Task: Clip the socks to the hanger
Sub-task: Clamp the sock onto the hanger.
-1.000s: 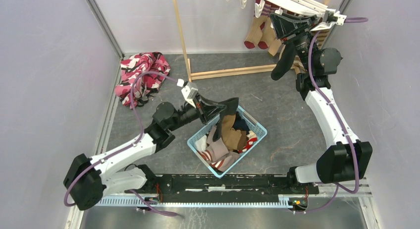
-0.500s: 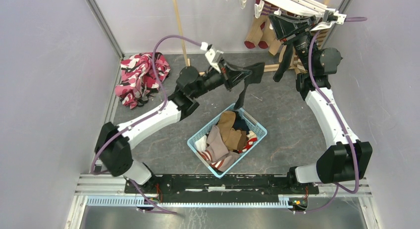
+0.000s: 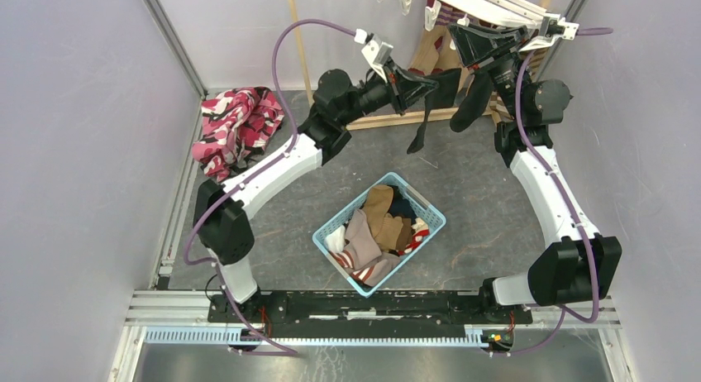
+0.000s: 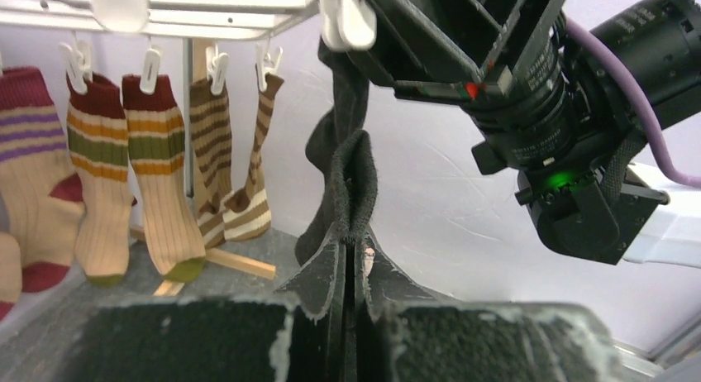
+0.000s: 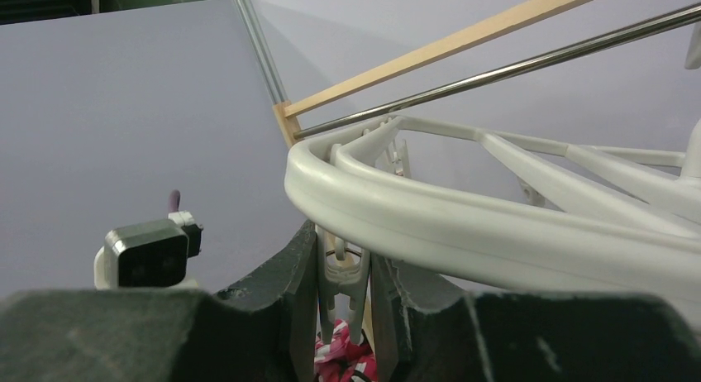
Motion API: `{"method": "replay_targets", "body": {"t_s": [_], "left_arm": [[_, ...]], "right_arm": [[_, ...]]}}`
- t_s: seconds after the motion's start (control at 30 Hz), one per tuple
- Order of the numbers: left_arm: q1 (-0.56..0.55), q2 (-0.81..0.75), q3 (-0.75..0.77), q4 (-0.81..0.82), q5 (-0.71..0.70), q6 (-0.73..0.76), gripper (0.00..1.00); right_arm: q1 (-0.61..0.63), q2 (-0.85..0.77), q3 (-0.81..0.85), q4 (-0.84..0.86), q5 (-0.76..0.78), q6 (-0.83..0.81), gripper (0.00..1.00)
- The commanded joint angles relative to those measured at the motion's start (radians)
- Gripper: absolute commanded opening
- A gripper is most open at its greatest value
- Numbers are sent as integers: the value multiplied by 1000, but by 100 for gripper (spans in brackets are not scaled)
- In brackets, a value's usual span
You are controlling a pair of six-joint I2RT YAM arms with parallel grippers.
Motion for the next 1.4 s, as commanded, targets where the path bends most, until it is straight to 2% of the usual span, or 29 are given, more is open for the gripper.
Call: {"method": "replay_targets", "body": {"t_s": [0.0,0.17,0.4,0.67,1.37], "left_arm": [[55,60,163,-48,185,-17,3],[96,162,320,-78,320,-62,2],[106,288,515,-91,421,-181,2],[111,326,550,14,464,-283,2],[122,384,662,9,405,-342,2]], "right_arm": [[-10,-16,31,27,-24,32,12],[-14,-16,31,29,-34,39,12],[-21,-16,43,30,-46,44,12],[-27,-12,43,29,-57,37,12],[-32,-8,33,41,-75,45,12]]}}
